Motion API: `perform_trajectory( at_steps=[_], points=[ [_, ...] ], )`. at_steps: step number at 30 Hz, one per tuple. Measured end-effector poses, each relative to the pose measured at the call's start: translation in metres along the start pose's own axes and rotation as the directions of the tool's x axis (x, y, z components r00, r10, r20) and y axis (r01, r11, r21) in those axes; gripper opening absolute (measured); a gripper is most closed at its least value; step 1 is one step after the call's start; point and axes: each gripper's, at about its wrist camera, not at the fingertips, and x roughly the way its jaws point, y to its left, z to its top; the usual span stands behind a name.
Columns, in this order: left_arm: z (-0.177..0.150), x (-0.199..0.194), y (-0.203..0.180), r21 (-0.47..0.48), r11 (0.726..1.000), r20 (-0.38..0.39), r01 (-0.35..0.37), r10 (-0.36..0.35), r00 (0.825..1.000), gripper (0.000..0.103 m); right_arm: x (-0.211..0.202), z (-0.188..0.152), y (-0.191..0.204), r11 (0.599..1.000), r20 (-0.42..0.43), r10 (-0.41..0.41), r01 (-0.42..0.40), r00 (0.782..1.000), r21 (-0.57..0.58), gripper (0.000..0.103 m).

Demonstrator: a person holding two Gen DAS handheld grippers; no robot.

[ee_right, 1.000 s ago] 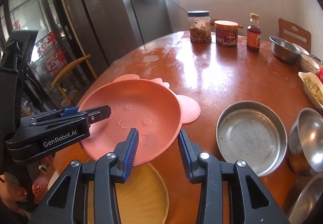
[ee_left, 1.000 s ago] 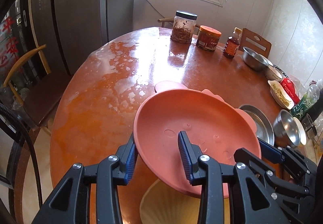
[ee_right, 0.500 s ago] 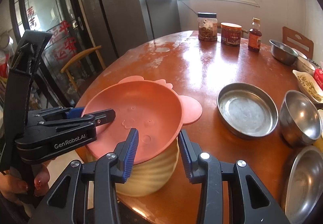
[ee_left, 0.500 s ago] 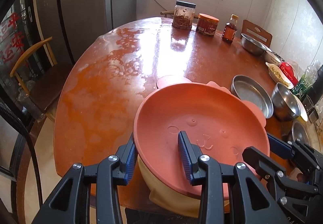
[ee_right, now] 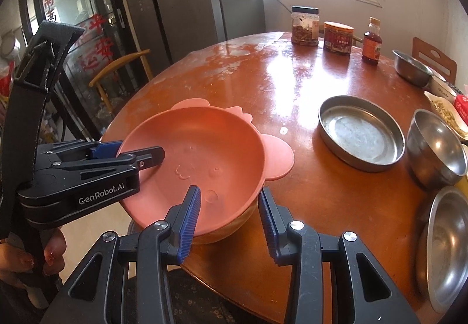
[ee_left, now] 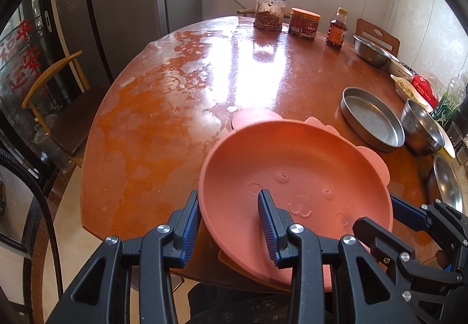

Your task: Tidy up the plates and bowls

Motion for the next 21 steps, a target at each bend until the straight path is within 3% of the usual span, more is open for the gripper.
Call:
perform_trajectory(
  at_steps=[8, 21],
  points=[
    [-0.003, 0.002, -0.001, 0.018, 1.000, 0.000, -0.022, 0.022, 1.000, 0.039, 0.005, -0.002, -0.004, 1.000, -0.029, 0.006, -0.006, 1.000, 0.009, 0.043],
    [0.000, -0.012, 0.004, -0.005, 1.000, 0.035, 0.010, -0.009, 0.999, 0.039, -0.003, -0.003, -0.010, 0.999, 0.004, 0.009, -0.010, 1.000, 0.038, 0.045]
  ],
)
